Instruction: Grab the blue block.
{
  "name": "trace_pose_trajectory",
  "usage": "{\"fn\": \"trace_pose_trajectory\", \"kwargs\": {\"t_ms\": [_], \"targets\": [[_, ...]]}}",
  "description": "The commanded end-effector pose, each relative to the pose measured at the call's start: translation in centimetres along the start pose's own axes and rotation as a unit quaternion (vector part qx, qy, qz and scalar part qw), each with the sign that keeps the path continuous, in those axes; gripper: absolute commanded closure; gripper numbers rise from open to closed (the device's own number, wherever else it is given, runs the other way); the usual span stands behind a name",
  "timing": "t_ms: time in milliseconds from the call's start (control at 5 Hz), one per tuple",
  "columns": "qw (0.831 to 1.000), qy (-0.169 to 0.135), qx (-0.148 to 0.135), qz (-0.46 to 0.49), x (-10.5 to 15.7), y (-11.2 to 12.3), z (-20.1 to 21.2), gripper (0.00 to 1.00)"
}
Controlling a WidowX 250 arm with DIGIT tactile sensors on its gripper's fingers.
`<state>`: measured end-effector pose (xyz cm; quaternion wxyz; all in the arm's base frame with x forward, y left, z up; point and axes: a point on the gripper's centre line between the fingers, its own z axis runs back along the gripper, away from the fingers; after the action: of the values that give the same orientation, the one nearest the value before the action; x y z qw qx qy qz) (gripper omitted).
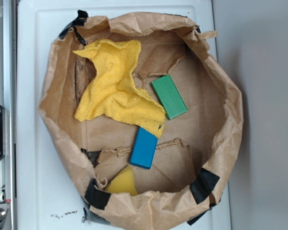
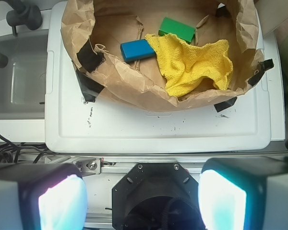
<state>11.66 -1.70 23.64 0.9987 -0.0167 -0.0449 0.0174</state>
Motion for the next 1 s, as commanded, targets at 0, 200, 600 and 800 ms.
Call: {"fn": "trace_pose_trajectory", "kwargs": {"t_ms": [0, 200, 600, 800], "targets": [[1.000, 0.000, 0.000, 0.000, 0.0, 0.0, 0.0, 0.00], [0.999, -0.004, -0.002, 0.040, 5.3, 3.3, 1.6, 0.00], [0.978, -0.050, 0.002, 0.202, 4.2, 4.8, 0.3, 0.00], [0.978, -0.050, 0.002, 0.202, 4.2, 4.8, 0.3, 0.00]]}}
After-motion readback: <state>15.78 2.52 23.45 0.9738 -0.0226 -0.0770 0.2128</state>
